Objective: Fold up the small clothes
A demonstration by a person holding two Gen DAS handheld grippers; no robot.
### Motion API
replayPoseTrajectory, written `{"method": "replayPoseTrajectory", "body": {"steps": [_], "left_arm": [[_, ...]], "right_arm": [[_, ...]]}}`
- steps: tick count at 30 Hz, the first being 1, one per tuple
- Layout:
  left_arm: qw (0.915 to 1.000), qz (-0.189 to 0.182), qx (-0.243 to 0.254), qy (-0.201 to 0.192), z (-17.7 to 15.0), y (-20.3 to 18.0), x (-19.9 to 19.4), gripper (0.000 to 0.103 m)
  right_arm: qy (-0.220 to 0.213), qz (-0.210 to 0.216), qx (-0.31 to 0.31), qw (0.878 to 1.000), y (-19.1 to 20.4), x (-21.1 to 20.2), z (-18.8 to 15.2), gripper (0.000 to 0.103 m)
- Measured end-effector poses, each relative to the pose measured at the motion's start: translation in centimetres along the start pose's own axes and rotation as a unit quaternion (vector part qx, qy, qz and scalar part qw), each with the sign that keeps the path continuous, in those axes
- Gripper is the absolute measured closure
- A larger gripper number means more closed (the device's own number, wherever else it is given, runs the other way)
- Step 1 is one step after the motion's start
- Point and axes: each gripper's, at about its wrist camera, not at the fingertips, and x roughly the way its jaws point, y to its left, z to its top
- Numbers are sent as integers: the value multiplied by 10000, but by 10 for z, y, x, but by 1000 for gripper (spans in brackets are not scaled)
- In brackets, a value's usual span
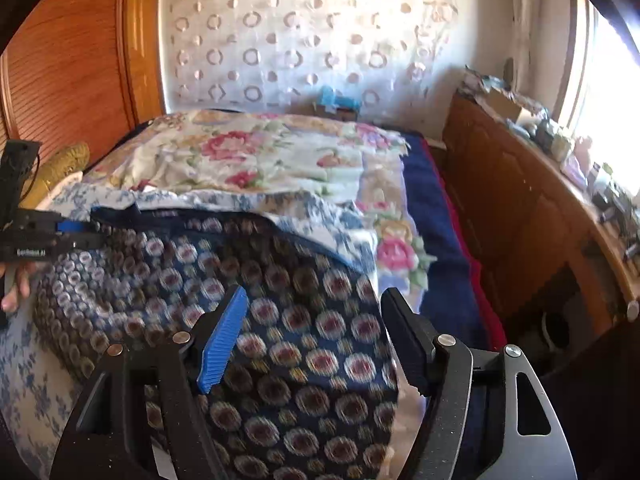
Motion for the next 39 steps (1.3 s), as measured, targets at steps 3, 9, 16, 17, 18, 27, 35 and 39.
{"method": "replayPoseTrajectory", "body": {"steps": [3,9,16,17,18,27,35,39], "left_arm": [[10000,10,51,-38,3,-2,3,64],[9987,-516,22,-45,4,0,3,99],[9975,-563,89,-414,1,-4,-25,102],[9970,-579,59,-509,1,-2,-33,102],[9966,-585,29,-584,2,-1,-39,102],[9967,-170,-30,-797,-7,27,-72,102],[9982,-47,-96,-596,-10,34,-51,102],[9988,-40,-148,-455,-11,39,-40,101]], "right_arm": [[189,37,195,9996,-10,10,-10,31],[338,250,445,9981,-20,23,-20,31],[305,357,536,9975,-27,28,-18,30],[307,360,541,9974,-27,29,-17,30],[303,361,545,9974,-27,29,-16,29],[270,591,398,9971,-16,33,-5,29],[415,789,395,9952,-7,64,13,28],[576,932,562,9924,-13,78,13,28]]}}
